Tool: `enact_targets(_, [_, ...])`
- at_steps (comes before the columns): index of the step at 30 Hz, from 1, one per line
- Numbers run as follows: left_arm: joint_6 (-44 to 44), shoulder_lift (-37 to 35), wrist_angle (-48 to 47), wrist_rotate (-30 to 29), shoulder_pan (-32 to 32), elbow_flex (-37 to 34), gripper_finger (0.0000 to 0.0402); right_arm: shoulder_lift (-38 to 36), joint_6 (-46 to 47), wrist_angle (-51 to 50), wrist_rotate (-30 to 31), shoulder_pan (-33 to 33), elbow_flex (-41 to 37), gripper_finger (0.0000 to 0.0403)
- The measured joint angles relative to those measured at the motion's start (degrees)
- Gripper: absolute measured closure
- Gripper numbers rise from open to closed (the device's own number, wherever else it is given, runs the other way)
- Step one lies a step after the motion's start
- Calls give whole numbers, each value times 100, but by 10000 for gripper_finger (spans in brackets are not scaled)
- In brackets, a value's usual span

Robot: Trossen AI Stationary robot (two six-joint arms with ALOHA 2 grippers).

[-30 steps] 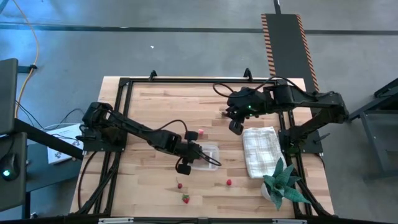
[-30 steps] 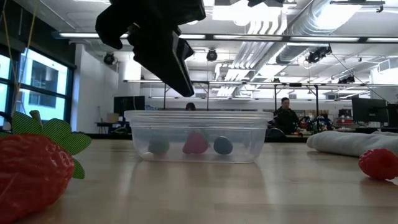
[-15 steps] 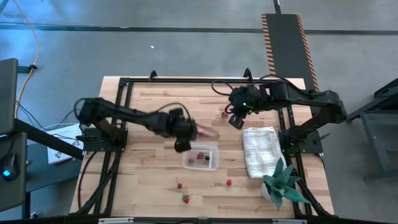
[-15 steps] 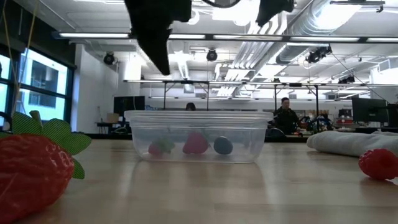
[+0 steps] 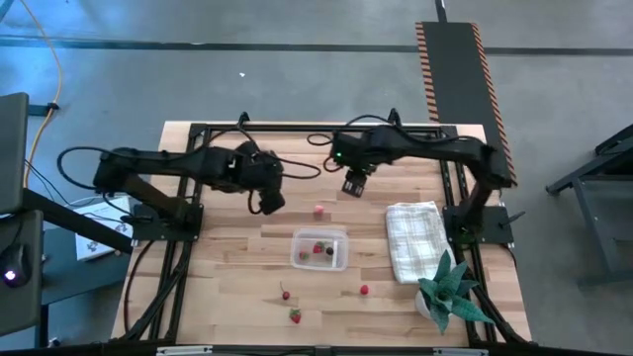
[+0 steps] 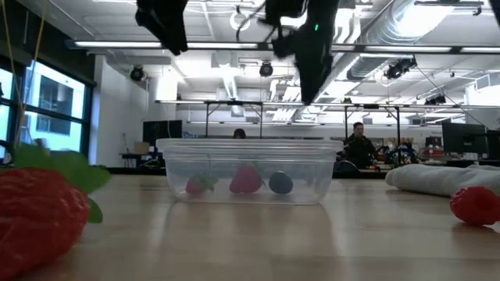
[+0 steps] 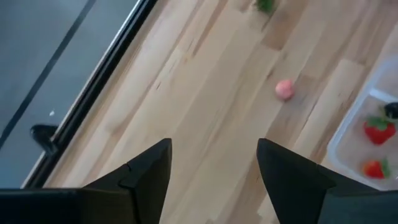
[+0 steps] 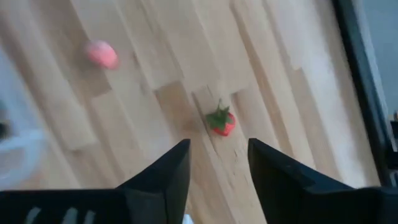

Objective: Pick and placing Produce into tupperware
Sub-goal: Put the top strawberry into the bin

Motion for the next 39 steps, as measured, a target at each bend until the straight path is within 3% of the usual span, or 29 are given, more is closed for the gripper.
enact_targets(13, [-162, -148, -432, -10, -1, -4, 176, 1231, -938, 450, -848, -735, -2, 219])
enact_targets(16, [-166, -148, -434, -14, -1, -4, 177, 1303, -1061, 490, -1105, -836, -2, 219])
enact_targets(28, [-225, -148, -338, -32, -1, -4, 176, 1346, -1335, 587, -1127, -959, -45, 219])
enact_targets(39, [-332, -148, -327, -34, -1, -4, 176, 1346, -1328, 1301, -1125, -955, -913, 219])
